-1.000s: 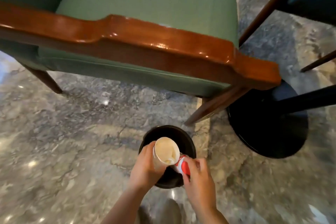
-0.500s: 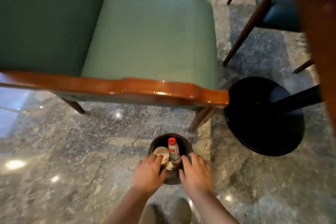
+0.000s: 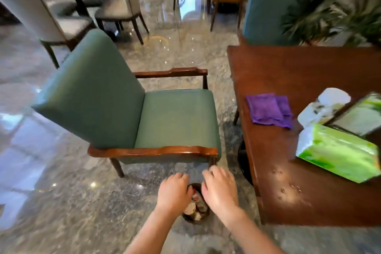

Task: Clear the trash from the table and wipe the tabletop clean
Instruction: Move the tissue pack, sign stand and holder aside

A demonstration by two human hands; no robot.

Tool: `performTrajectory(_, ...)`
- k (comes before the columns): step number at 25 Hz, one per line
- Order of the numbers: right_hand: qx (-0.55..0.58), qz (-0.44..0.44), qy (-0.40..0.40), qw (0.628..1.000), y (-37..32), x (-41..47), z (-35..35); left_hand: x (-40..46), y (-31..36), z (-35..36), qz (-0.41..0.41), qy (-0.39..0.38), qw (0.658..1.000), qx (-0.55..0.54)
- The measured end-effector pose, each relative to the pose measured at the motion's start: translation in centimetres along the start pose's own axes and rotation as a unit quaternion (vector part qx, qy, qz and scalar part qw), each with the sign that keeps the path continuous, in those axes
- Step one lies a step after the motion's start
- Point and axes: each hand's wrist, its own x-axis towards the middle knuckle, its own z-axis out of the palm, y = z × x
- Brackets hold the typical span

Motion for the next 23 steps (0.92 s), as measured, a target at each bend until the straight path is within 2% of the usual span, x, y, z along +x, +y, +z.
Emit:
performTrajectory(4, -0.021, 0.013, 0.092, 0.995, 1.9, -2.7, -6.3, -1.9, 3.2, -4.2, 0.017, 0.036, 0.999, -0.03)
performTrajectory(10, -0.027, 0.128, 0.141, 0.981, 6.3, -7.1, -10.0, -1.5, 9.8, -5.4, 0.147, 0.1, 0.984, -0.025)
performTrajectory(14, -0.028, 0.169, 0.167, 0.971, 10.5, -9.2, -12.1, -1.1, 14.4, -5.1, 0.205, 0.105, 0.973, -0.028)
performTrajectory(18, -0.02, 0.2, 0.187, 0.961, 16.4, -10.2, -13.3, 0.1, 19.8, -3.4, 0.241, 0.1, 0.965, -0.022)
performTrajectory(23, -0.039, 0.181, 0.184, 0.965, 27.8, -10.3, -14.9, 3.1, 29.8, 0.3, 0.25, 0.117, 0.961, -0.016)
